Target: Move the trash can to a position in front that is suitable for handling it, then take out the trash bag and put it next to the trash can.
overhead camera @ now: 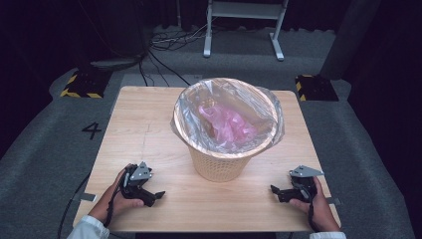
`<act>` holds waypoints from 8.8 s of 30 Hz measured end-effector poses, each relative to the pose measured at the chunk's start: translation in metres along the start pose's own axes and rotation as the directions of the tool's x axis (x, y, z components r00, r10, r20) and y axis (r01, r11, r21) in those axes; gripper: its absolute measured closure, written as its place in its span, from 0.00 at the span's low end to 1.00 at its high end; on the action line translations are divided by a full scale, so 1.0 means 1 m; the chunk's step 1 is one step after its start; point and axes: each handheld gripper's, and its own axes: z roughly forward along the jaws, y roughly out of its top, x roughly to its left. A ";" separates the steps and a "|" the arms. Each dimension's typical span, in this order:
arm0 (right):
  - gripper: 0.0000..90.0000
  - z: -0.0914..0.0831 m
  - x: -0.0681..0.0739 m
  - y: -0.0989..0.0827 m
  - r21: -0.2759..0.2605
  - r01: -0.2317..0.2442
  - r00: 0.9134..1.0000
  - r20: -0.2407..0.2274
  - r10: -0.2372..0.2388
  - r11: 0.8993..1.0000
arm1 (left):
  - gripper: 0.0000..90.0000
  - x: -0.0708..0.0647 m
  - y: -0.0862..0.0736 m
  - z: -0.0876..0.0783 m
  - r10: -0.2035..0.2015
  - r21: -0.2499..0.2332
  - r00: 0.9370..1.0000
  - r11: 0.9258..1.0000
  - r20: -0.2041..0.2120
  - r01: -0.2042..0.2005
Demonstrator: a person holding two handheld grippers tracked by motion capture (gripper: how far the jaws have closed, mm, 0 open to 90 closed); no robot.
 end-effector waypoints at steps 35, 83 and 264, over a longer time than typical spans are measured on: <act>0.18 0.042 0.024 0.047 -0.053 0.180 0.971 -0.151 -0.186 0.982 | 0.01 -0.006 0.073 0.069 0.141 -0.006 0.980 0.990 0.139 -0.142; 0.16 0.043 0.027 0.085 -0.231 0.245 0.946 -0.154 -0.284 0.941 | 0.07 0.010 0.095 0.083 0.215 -0.026 0.974 0.976 0.069 -0.214; 1.00 -0.089 0.107 0.149 -0.638 0.596 0.764 0.638 -0.098 0.488 | 0.43 -0.055 0.109 -0.039 0.038 -0.666 0.901 0.660 -0.431 -0.347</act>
